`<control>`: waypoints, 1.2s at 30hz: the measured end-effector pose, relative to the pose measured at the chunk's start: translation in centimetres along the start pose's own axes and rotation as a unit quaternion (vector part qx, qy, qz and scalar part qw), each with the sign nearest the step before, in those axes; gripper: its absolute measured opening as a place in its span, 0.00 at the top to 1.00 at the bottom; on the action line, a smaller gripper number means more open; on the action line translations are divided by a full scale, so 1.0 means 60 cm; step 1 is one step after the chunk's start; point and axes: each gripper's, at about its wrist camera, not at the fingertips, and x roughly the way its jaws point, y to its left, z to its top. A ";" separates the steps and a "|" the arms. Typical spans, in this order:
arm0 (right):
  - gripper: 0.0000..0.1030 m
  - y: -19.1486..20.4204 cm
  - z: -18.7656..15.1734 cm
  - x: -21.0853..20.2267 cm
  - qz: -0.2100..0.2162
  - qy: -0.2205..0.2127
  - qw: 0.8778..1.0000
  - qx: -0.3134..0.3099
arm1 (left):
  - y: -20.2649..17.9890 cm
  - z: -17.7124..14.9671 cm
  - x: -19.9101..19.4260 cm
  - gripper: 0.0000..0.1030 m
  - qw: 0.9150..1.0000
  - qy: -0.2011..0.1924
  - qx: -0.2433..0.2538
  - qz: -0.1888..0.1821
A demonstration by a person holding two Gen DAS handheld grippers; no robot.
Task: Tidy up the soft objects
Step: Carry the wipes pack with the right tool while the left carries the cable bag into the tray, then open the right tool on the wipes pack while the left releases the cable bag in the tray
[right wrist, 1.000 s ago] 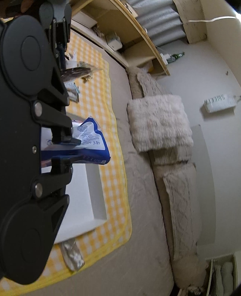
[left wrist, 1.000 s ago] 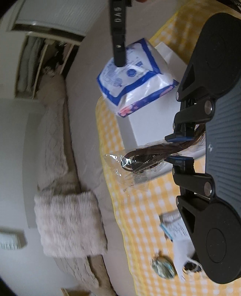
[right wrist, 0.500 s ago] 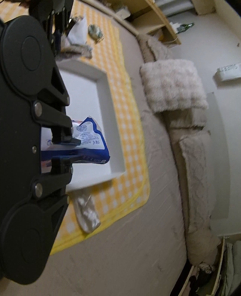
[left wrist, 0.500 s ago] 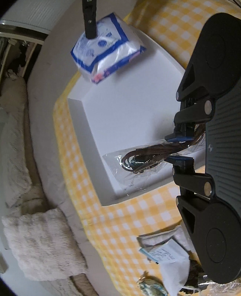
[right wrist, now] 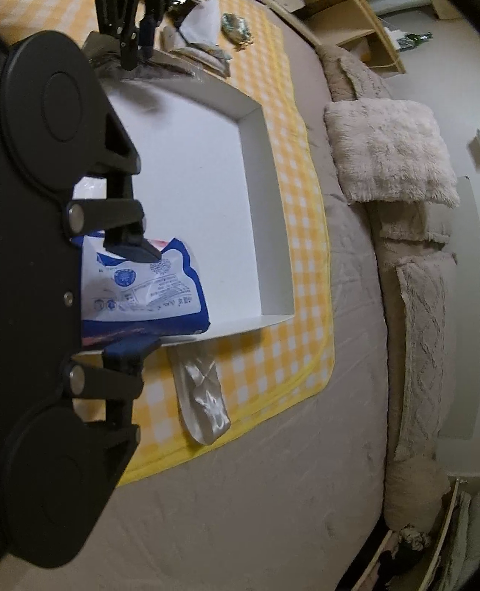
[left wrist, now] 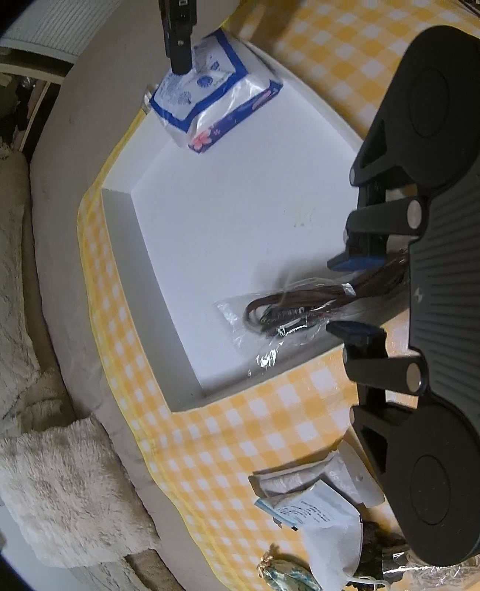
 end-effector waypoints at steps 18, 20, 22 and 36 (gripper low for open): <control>0.66 0.009 -0.007 0.005 -0.014 0.026 0.999 -0.038 | -0.001 -0.001 -0.059 0.45 0.999 -0.044 -0.029 -0.013; 0.68 0.016 -0.009 0.014 -0.020 0.031 0.998 -0.057 | -0.003 0.001 -0.059 0.46 0.998 -0.046 -0.031 -0.019; 0.69 0.023 -0.012 0.022 -0.023 0.033 0.997 -0.070 | -0.007 0.003 -0.056 0.46 0.998 -0.046 -0.032 -0.025; 0.62 0.028 -0.008 -0.002 -0.010 0.008 0.999 -0.052 | -0.018 0.006 -0.057 0.45 0.998 -0.051 -0.037 -0.030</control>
